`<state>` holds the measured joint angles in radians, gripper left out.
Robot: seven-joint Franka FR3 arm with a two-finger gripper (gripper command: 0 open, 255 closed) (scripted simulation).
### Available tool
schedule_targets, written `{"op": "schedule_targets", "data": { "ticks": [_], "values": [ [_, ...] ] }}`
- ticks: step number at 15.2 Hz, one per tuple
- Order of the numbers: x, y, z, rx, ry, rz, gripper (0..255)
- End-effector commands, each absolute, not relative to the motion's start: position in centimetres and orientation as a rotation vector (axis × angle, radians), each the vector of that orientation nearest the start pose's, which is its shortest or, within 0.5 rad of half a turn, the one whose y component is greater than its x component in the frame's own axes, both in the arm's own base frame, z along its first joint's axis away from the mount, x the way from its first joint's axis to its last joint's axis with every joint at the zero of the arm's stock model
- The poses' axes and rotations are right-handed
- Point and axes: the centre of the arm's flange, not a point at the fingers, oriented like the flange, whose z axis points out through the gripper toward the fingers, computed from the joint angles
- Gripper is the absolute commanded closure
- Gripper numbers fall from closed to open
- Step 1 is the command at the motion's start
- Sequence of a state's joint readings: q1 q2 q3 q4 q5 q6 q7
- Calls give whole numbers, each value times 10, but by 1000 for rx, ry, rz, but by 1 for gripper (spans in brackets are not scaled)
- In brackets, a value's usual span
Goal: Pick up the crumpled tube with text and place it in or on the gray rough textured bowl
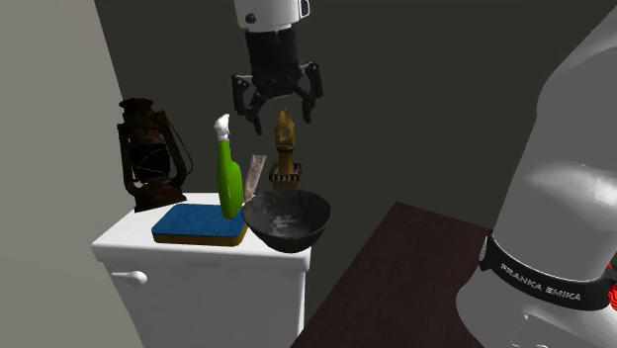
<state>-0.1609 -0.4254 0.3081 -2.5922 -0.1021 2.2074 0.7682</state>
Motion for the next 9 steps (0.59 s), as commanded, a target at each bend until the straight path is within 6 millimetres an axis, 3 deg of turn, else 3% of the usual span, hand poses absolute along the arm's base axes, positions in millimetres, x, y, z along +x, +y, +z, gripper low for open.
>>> {"op": "schedule_targets", "data": {
  "ticks": [1,9],
  "values": [
    [411,57,377,-3151,1056,-233,0],
    [478,55,301,-3037,1428,-429,0]
  ]
}}
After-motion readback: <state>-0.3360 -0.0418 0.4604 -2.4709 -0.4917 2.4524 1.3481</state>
